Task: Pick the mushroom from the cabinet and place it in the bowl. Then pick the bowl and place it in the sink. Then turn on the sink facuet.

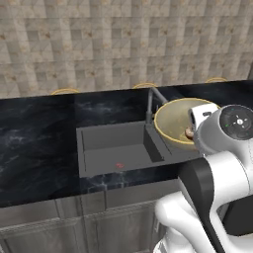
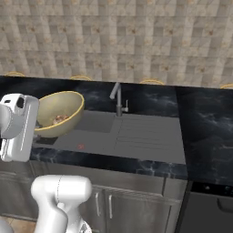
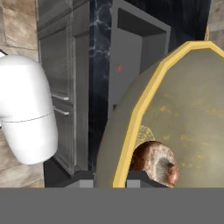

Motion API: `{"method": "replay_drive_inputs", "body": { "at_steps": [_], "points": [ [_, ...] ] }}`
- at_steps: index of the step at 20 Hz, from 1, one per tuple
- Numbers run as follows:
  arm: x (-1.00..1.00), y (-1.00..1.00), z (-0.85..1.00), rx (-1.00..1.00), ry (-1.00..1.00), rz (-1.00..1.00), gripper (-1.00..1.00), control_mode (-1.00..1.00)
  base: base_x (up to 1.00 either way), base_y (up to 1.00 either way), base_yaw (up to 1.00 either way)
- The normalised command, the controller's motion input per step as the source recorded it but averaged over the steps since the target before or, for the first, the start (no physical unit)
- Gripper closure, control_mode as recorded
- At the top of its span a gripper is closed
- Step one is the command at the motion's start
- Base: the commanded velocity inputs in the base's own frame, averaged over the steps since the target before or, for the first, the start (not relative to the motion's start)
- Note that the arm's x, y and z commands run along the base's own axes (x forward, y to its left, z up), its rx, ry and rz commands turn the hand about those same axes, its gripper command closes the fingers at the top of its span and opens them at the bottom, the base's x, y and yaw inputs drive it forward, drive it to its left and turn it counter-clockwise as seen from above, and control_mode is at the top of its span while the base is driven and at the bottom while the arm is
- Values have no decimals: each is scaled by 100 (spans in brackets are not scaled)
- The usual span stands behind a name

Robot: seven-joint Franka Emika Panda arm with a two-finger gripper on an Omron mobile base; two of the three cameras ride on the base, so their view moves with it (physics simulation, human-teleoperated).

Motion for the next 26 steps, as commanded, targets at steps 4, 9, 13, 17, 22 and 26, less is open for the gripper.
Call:
{"method": "replay_drive_inputs", "body": {
  "at_steps": [4, 9, 13, 17, 22, 26],
  "points": [
    [0, 0, 0, 0, 0, 0, 100, 100, 39, -49, 12],
    [0, 0, 0, 0, 0, 0, 100, 100, 40, -53, 13],
    [0, 0, 0, 0, 0, 0, 100, 100, 47, -39, 10],
    [0, 0, 0, 0, 0, 0, 100, 100, 51, -12, 4],
    [0, 0, 0, 0, 0, 0, 100, 100, 36, -1, 0],
    [0, 0, 0, 0, 0, 0, 100, 100, 8, 0, -7]
  ]
}}
